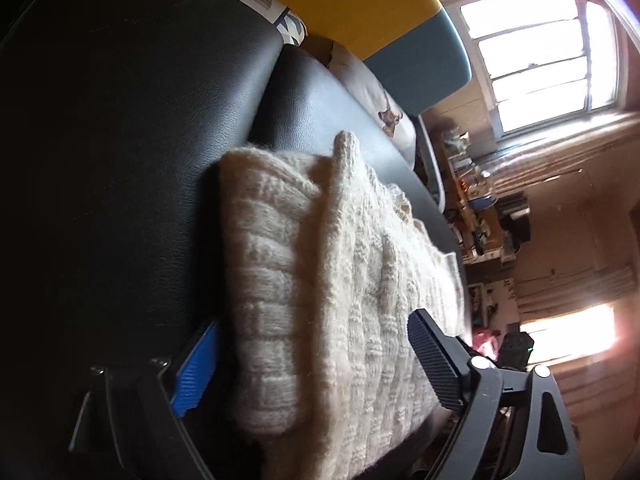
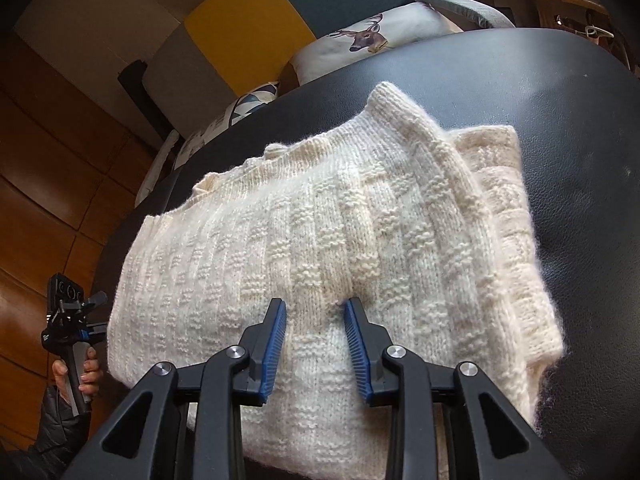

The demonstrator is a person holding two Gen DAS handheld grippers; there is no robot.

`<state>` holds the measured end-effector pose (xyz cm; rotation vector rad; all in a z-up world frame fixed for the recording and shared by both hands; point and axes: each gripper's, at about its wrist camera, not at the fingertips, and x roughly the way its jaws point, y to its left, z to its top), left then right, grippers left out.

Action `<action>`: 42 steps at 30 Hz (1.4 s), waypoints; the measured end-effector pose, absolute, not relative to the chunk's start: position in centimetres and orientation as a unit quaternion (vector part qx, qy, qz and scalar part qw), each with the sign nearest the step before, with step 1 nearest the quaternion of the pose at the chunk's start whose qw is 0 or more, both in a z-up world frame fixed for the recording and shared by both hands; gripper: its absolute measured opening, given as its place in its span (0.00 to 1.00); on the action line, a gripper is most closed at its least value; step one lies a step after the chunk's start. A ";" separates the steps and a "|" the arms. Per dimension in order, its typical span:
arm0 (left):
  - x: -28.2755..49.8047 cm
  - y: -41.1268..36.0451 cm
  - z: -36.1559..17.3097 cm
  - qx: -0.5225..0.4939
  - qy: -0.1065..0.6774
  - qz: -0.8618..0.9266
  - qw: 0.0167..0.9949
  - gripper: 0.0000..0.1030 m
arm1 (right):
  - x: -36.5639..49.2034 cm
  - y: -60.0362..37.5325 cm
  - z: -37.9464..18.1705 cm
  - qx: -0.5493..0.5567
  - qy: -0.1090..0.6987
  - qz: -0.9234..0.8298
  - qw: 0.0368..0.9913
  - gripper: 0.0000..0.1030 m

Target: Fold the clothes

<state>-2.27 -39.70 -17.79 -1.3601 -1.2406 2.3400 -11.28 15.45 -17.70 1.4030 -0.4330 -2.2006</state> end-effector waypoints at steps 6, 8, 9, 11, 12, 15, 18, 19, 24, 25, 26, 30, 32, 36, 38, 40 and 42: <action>-3.2 -38.3 -17.8 -0.450 -0.434 0.768 0.139 0.84 | -11.4 15.6 -17.7 0.514 -0.163 -0.805 0.249 0.30; -3.7 -38.2 -18.2 -0.463 -0.437 0.759 0.135 0.62 | -11.5 15.6 -17.8 0.513 -0.164 -0.805 0.250 0.30; -3.8 -38.3 -18.4 -0.468 -0.441 0.754 0.132 0.53 | -11.4 15.6 -17.8 0.513 -0.164 -0.805 0.250 0.30; -3.6 -38.9 -19.3 -0.464 -0.465 0.743 0.128 0.31 | -11.4 15.6 -17.8 0.512 -0.163 -0.804 0.253 0.30; -3.5 -39.1 -19.7 -0.462 -0.476 0.738 0.126 0.29 | -11.3 15.6 -17.8 0.512 -0.162 -0.804 0.254 0.30; -2.9 -39.5 -20.2 -0.450 -0.497 0.732 0.119 0.24 | -11.3 15.4 -17.5 0.516 -0.147 -0.803 0.258 0.30; -2.7 -39.0 -19.6 -0.443 -0.486 0.746 0.106 0.23 | -11.4 15.6 -16.5 0.518 -0.119 -0.806 0.260 0.30; -2.8 -39.0 -19.5 -0.439 -0.490 0.746 0.104 0.22 | -11.3 16.0 -15.8 0.512 -0.105 -0.813 0.258 0.30; -3.2 -39.3 -19.3 -0.417 -0.520 0.737 0.111 0.22 | -11.5 17.7 -13.9 0.504 -0.044 -0.820 0.266 0.30; -3.1 -39.4 -19.2 -0.412 -0.526 0.736 0.112 0.22 | -11.6 17.8 -13.9 0.508 -0.029 -0.819 0.267 0.30; -3.0 -39.4 -19.0 -0.408 -0.527 0.737 0.113 0.22 | -11.7 17.9 -14.1 0.512 -0.014 -0.816 0.267 0.30; -3.0 -39.2 -18.0 -0.402 -0.520 0.745 0.112 0.21 | -12.5 17.9 -15.3 0.532 0.018 -0.803 0.268 0.30; -3.0 -39.1 -17.5 -0.398 -0.516 0.750 0.111 0.20 | -13.1 17.9 -16.0 0.542 0.026 -0.796 0.268 0.30; -3.0 -39.4 -16.4 -0.382 -0.519 0.758 0.102 0.19 | -13.8 17.8 -17.2 0.561 0.020 -0.781 0.273 0.30; -3.1 -39.5 -15.9 -0.378 -0.520 0.760 0.100 0.19 | -13.9 17.7 -17.4 0.566 0.008 -0.777 0.274 0.30; -3.2 -39.5 -15.4 -0.376 -0.519 0.762 0.099 0.19 | -13.8 17.5 -17.5 0.571 -0.003 -0.774 0.274 0.30; -3.3 -39.6 -15.0 -0.373 -0.520 0.763 0.098 0.19 | -13.8 17.4 -17.7 0.575 -0.014 -0.771 0.273 0.30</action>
